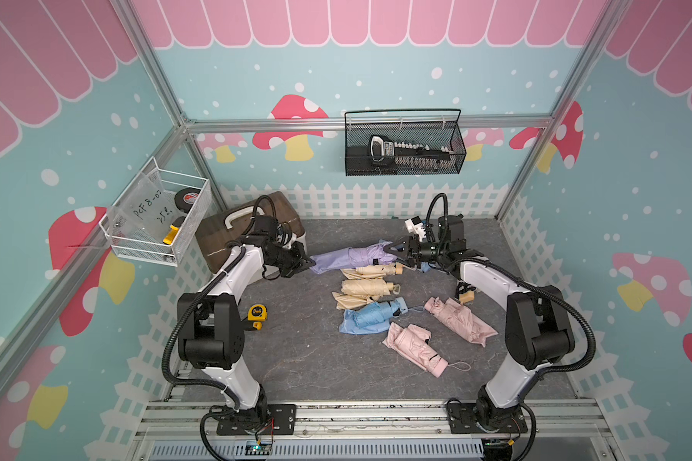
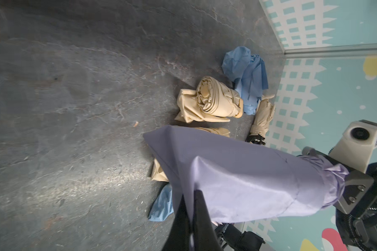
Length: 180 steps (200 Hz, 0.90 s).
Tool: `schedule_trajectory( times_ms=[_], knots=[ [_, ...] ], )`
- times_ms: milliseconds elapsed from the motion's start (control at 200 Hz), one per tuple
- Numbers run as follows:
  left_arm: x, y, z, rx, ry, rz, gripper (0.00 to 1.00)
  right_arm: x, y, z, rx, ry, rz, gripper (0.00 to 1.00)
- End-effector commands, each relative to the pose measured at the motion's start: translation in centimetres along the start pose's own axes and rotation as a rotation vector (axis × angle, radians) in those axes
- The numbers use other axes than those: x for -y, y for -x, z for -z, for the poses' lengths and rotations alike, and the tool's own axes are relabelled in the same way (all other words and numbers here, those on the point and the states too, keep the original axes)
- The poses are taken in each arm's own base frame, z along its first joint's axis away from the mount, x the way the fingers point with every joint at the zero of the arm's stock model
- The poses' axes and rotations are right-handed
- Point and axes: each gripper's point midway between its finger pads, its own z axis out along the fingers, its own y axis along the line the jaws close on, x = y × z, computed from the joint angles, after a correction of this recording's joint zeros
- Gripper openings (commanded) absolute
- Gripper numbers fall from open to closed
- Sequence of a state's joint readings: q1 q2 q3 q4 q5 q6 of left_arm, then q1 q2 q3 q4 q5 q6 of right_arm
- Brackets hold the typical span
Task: Take umbrellas out of sleeves
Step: Take out the umbrella from the umbrella sleeve, then place the umbrella in the umbrella sleeve, then place the umbrella sleeve at the center of the board.
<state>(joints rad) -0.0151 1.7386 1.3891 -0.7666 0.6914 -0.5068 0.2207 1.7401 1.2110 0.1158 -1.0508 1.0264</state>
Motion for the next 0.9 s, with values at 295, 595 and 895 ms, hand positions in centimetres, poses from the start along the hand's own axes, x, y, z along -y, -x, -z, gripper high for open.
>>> schedule_trajectory(
  times_ms=[295,595,895],
  knots=[
    [2.0,1.4,1.0,0.082,-0.099,-0.036,0.00,-3.6,5.0,6.6,0.202,0.136,0.058,0.08],
    [7.1,5.9,-0.7,0.210,-0.226,-0.062,0.00,-3.3,6.8,6.0,0.220,0.180,0.036,0.08],
    [8.4,10.2,-6.7,0.287,-0.202,-0.096,0.00,-2.3,9.6,4.5,0.222,0.202,0.024,0.08]
  ],
)
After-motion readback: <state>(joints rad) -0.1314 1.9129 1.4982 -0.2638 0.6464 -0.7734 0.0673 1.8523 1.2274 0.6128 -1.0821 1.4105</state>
